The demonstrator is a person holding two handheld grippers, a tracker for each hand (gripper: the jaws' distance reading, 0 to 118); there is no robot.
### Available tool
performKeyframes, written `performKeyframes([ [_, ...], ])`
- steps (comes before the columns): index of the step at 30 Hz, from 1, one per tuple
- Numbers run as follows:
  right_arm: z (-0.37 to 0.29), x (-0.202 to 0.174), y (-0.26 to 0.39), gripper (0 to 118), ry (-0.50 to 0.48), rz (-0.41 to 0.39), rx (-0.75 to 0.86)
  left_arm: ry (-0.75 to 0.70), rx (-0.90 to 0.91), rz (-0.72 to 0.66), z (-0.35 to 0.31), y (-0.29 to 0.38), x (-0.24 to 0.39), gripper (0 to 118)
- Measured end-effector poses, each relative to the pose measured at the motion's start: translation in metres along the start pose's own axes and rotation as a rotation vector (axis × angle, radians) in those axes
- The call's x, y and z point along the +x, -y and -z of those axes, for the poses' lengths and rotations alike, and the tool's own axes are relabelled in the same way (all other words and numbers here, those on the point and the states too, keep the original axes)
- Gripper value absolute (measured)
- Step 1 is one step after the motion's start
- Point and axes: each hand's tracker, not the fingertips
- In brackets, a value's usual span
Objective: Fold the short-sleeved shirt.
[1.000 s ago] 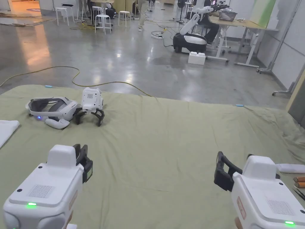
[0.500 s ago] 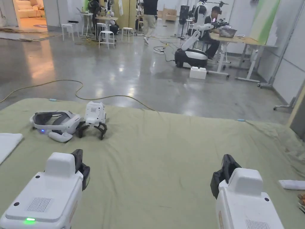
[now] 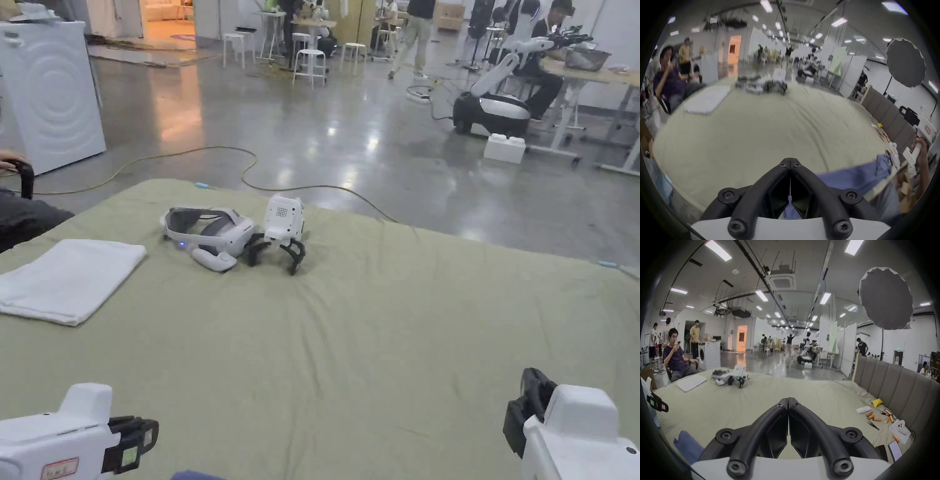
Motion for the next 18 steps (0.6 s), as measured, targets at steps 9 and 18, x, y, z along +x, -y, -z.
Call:
performKeyframes([
  [9, 0.017, -0.003, 0.021, 0, -0.063, 0.048, -0.14, 0.252, -0.205, -0.404, 0.051, 0.052, -0.07, 69],
  [18, 0.014, 0.009, 0.029, 0, -0.016, 0.029, -0.188, 0.457, -0.245, -0.504, 0.096, 0.08, -0.06, 76],
])
